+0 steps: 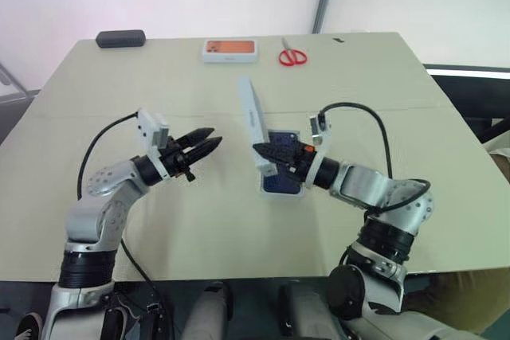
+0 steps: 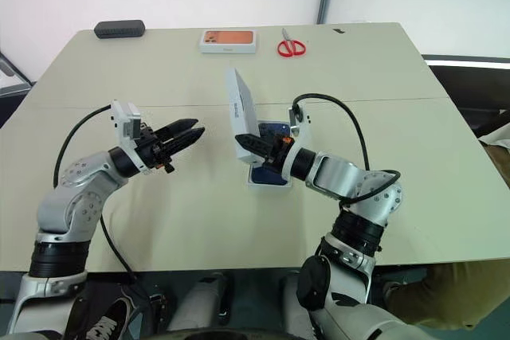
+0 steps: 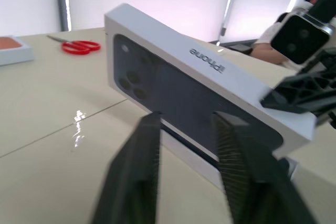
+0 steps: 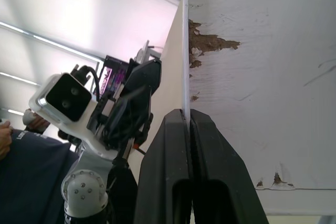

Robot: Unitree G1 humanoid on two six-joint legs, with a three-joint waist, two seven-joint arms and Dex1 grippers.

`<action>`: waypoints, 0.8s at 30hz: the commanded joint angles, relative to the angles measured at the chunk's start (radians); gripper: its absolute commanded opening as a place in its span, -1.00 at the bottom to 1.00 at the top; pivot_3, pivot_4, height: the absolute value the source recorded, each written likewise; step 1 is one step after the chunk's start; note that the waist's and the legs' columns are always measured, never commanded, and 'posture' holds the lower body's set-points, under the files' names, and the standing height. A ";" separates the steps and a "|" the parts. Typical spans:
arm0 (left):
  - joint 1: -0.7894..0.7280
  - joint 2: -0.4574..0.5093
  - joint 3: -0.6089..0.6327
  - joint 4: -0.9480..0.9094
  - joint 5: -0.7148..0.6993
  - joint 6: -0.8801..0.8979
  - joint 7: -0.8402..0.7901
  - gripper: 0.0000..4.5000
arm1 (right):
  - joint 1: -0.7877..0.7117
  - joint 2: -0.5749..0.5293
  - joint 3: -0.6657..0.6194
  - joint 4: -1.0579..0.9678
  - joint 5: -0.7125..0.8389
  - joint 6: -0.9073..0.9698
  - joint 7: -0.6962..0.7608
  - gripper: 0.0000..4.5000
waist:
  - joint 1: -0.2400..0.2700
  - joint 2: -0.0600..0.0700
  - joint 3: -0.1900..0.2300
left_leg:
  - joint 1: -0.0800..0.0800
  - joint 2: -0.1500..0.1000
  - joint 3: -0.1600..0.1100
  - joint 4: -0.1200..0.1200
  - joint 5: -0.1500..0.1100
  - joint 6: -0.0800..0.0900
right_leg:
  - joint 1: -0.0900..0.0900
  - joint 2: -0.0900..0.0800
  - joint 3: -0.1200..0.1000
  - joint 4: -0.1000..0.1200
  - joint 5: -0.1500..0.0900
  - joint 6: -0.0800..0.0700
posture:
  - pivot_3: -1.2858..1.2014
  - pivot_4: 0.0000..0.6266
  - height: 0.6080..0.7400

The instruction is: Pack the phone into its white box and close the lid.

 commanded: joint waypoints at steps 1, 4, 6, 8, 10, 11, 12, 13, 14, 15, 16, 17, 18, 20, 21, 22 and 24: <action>-0.007 -0.001 0.026 -0.042 -0.003 -0.020 0.026 -0.99 | 0.029 0.079 0.040 0.011 0.084 -0.025 -0.028 -1.00 | -0.001 0.000 0.000 | 0.000 0.000 0.000 0.000 0.000 0.000 | 0.000 0.000 0.000 0.000 0.000 0.000 | 0.03 -0.52 1.00; -0.001 -0.010 0.004 -0.038 0.016 -0.036 0.037 -0.99 | 0.045 0.068 0.084 0.037 0.134 -0.051 -0.052 -1.00 | -0.002 0.000 0.000 | 0.000 0.000 0.000 0.000 0.000 0.000 | 0.000 0.001 0.000 0.000 0.000 0.000 | 0.03 -0.52 1.00; 0.001 -0.021 -0.006 -0.038 0.024 -0.044 0.043 -0.99 | 0.052 0.059 0.112 0.051 0.169 -0.075 -0.069 -1.00 | -0.003 0.000 0.000 | 0.000 0.000 0.000 0.000 0.000 0.000 | 0.000 0.001 0.000 0.000 0.000 0.000 | 0.03 -0.52 1.00; -0.003 -0.031 -0.006 -0.044 0.019 -0.043 0.048 -0.99 | 0.056 0.042 0.143 0.056 0.202 -0.099 -0.083 -1.00 | -0.002 0.000 0.000 | 0.000 0.000 0.000 0.000 0.000 0.000 | 0.000 0.001 0.000 0.000 0.000 0.000 | 0.03 -0.52 1.00; -0.010 -0.039 0.000 -0.045 0.014 -0.039 0.059 -0.99 | 0.051 0.036 0.161 0.071 0.257 -0.142 -0.119 -1.00 | -0.003 0.000 0.000 | 0.000 0.000 0.000 0.000 0.000 0.000 | 0.000 0.001 0.000 0.000 0.000 0.000 | 0.03 -0.52 1.00; -0.010 -0.041 0.000 -0.045 0.017 -0.042 0.059 -0.99 | 0.052 0.025 0.176 0.071 0.272 -0.157 -0.127 -1.00 | -0.003 0.000 0.000 | 0.000 0.000 0.000 0.000 0.000 0.000 | -0.001 0.001 0.000 0.000 0.000 0.000 | 0.03 -0.52 1.00; -0.010 -0.042 -0.001 -0.045 0.020 -0.045 0.059 -0.99 | 0.056 0.012 0.192 0.072 0.289 -0.171 -0.136 -1.00 | -0.003 0.000 0.000 | 0.000 0.000 0.000 0.000 0.000 0.000 | -0.001 0.001 0.000 0.000 0.000 0.000 | 0.03 -0.52 1.00; -0.011 -0.046 -0.002 -0.047 0.017 -0.041 0.060 -0.99 | 0.057 0.004 0.204 0.070 0.303 -0.194 -0.141 -1.00 | -0.003 0.000 0.000 | 0.000 0.000 0.000 -0.001 0.000 0.000 | -0.001 0.001 0.000 0.000 0.000 0.000 | 0.03 -0.52 1.00; -0.012 -0.049 -0.005 -0.048 0.015 -0.039 0.062 -0.99 | 0.056 0.000 0.211 0.070 0.322 -0.222 -0.149 -1.00 | -0.002 0.000 0.000 | 0.000 0.000 0.000 -0.001 0.000 0.000 | -0.001 0.001 0.000 0.000 0.000 0.000 | 0.03 -0.52 1.00; -0.013 -0.052 -0.007 -0.049 0.015 -0.039 0.064 -0.99 | 0.052 -0.003 0.215 0.075 0.350 -0.253 -0.166 -1.00 | -0.001 0.000 0.000 | 0.000 0.000 0.000 0.000 0.000 0.000 | -0.001 0.001 0.000 0.000 0.000 0.000 | 0.03 -0.52 1.00; -0.013 -0.053 -0.010 -0.049 0.014 -0.038 0.064 -0.99 | 0.052 -0.010 0.224 0.079 0.370 -0.275 -0.178 -1.00 | -0.001 0.000 0.000 | 0.000 0.000 0.000 0.000 0.000 0.000 | 0.000 0.001 0.000 0.000 0.000 0.000 | 0.03 -0.52 1.00; -0.014 -0.054 -0.013 -0.045 0.019 -0.042 0.062 -0.99 | 0.056 -0.024 0.239 0.087 0.393 -0.284 -0.194 -1.00 | -0.001 0.000 0.000 | 0.000 0.000 0.000 0.000 0.000 0.000 | 0.000 0.001 0.000 0.000 0.000 0.000 | 0.03 -0.52 1.00; -0.013 -0.055 -0.015 -0.041 0.023 -0.045 0.061 -0.99 | 0.067 -0.041 0.262 0.099 0.424 -0.285 -0.213 -1.00 | -0.001 0.000 0.000 | 0.000 0.000 0.000 0.000 0.000 0.000 | 0.000 0.001 0.000 0.000 0.000 0.000 | 0.03 -0.52 1.00; -0.012 -0.058 -0.016 -0.036 0.021 -0.042 0.061 -0.99 | 0.097 -0.076 0.312 0.098 0.446 -0.287 -0.225 -1.00 | -0.001 0.000 0.000 | 0.000 0.000 0.000 0.000 0.000 0.000 | 0.000 0.001 0.000 -0.001 0.000 0.000 | 0.03 -0.52 1.00; -0.011 -0.059 -0.017 -0.036 0.021 -0.042 0.061 -0.99 | 0.110 -0.087 0.331 0.095 0.452 -0.298 -0.227 -1.00 | -0.001 0.000 0.000 | 0.000 0.000 0.000 0.000 0.000 0.000 | 0.000 0.001 0.000 -0.001 0.000 0.000 | 0.03 -0.52 1.00; -0.006 -0.062 -0.020 -0.035 0.025 -0.045 0.061 -0.99 | 0.134 -0.102 0.355 0.097 0.452 -0.298 -0.230 -1.00 | -0.001 0.000 0.000 | 0.000 0.000 0.000 -0.001 0.000 0.000 | 0.000 0.001 0.000 -0.001 0.000 0.000 | 0.03 -0.52 1.00; 0.003 -0.065 -0.027 -0.032 0.035 -0.053 0.060 -0.99 | 0.162 -0.126 0.387 0.103 0.453 -0.314 -0.230 -1.00 | -0.001 0.000 0.000 | 0.000 0.000 0.000 -0.001 0.000 0.000 | 0.000 0.001 0.000 -0.002 0.000 0.000 | 0.03 -0.52 1.00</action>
